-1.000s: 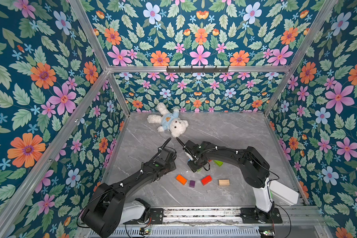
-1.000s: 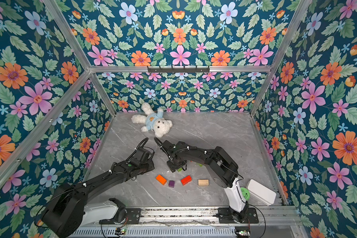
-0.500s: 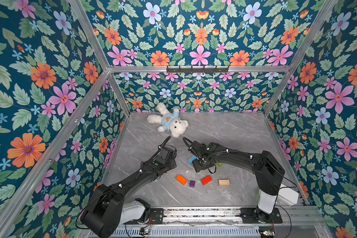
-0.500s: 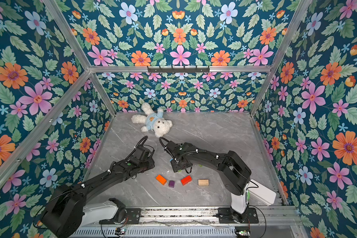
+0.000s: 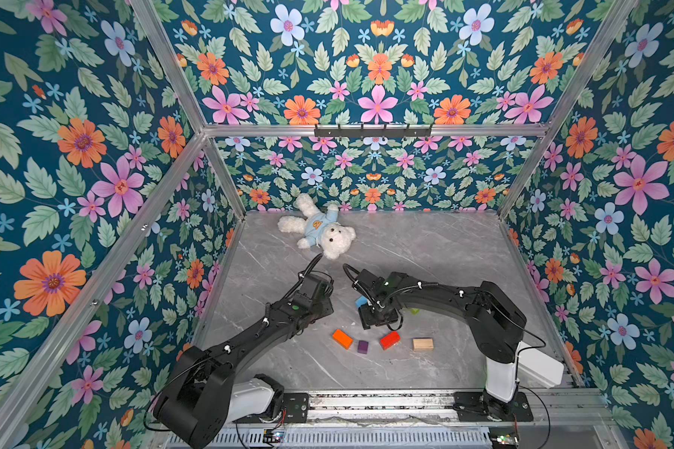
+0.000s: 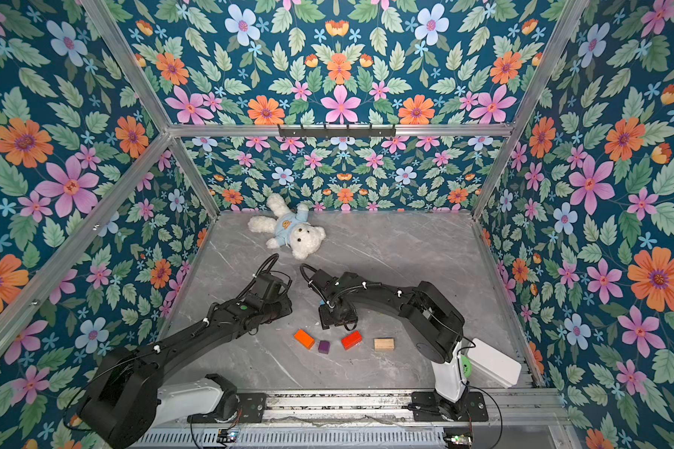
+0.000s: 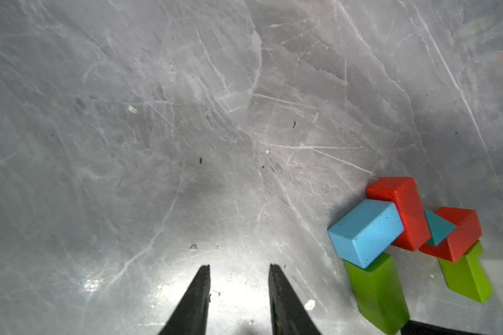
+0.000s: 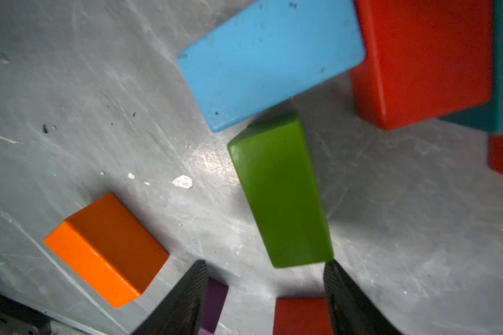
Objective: Assemble a heart with building blocks
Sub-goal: Assemble the building block at the center of the board, then pick up the building block from the center of the board.
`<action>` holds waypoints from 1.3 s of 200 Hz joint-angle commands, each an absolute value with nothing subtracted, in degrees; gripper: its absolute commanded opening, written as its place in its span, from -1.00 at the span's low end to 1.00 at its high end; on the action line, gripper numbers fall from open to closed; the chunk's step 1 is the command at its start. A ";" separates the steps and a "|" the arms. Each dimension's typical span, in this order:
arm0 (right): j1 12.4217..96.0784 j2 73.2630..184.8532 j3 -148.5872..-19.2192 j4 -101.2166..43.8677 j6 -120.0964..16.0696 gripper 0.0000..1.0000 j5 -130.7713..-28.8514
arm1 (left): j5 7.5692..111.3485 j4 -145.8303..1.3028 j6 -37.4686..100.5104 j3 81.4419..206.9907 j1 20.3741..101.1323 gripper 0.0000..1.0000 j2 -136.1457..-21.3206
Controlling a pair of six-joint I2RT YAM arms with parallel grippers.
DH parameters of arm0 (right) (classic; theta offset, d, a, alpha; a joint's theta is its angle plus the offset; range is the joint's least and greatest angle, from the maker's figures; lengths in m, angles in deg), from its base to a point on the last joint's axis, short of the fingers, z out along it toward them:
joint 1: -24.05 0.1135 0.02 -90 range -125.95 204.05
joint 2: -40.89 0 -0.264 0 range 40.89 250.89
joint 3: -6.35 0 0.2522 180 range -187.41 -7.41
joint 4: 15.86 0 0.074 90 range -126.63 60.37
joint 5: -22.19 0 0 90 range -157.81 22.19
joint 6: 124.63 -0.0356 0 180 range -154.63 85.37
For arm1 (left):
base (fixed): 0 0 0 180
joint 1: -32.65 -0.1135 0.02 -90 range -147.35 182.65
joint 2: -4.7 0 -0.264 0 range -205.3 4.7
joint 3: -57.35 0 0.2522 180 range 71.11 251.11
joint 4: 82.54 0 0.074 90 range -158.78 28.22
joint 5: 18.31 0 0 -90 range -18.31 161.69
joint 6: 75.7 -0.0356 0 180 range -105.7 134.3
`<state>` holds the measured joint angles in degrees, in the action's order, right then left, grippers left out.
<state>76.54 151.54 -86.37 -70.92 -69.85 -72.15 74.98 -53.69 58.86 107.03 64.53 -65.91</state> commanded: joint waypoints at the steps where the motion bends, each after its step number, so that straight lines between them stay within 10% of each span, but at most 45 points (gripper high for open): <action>1: 76.51 151.94 -87.10 -71.18 -70.78 0.27 -72.04 | 75.59 -53.05 58.63 107.10 64.43 -0.26 -65.97; 185: 75.90 137.09 -85.58 -77.25 -70.54 0.42 -63.03 | 73.61 -52.55 52.84 113.79 66.93 -0.04 -69.97; 260: 47.95 106.28 -63.07 -79.32 -81.60 0.43 -65.49 | 70.72 -53.26 33.25 134.02 91.69 0.03 -90.75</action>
<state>53.70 112.88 -67.18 -77.94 -77.72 -62.49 71.66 -54.45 42.27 130.14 87.07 -85.61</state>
